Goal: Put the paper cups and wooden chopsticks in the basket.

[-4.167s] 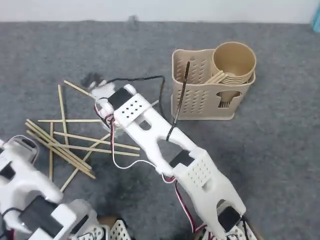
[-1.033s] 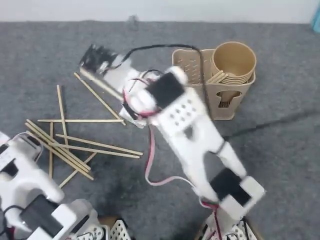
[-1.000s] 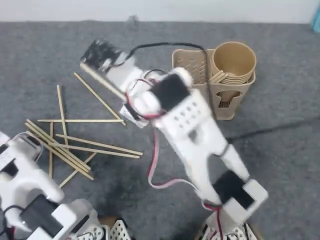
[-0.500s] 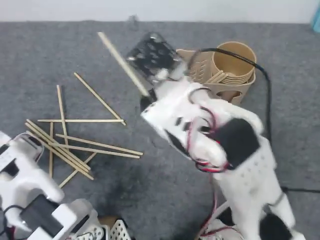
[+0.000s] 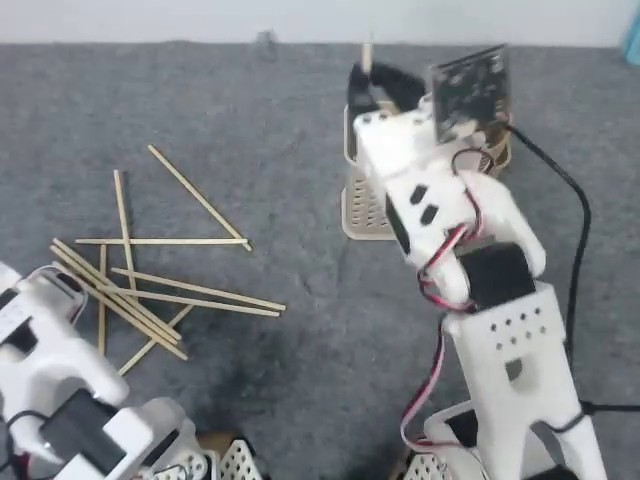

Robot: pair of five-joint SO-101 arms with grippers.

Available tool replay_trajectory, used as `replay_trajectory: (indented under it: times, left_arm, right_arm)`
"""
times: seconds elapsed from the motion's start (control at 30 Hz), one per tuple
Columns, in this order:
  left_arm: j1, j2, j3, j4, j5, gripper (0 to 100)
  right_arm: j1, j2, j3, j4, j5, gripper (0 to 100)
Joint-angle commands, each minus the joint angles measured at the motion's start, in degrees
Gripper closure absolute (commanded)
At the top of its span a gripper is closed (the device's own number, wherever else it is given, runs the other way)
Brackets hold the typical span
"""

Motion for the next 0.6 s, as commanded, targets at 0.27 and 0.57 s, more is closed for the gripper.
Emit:
replay_trajectory:
  times: [0.27,0.57]
  left_arm:
    - [0.6,-0.6,-0.1,-0.5,-0.3,78]
    - [0.6,-0.6,-0.2,-0.5,-0.3,78]
  right_arm:
    - [8.4,16.3,-0.4,-13.8,-1.6,99.1]
    - [8.8,20.7,0.5,-10.2,-1.6,93.5]
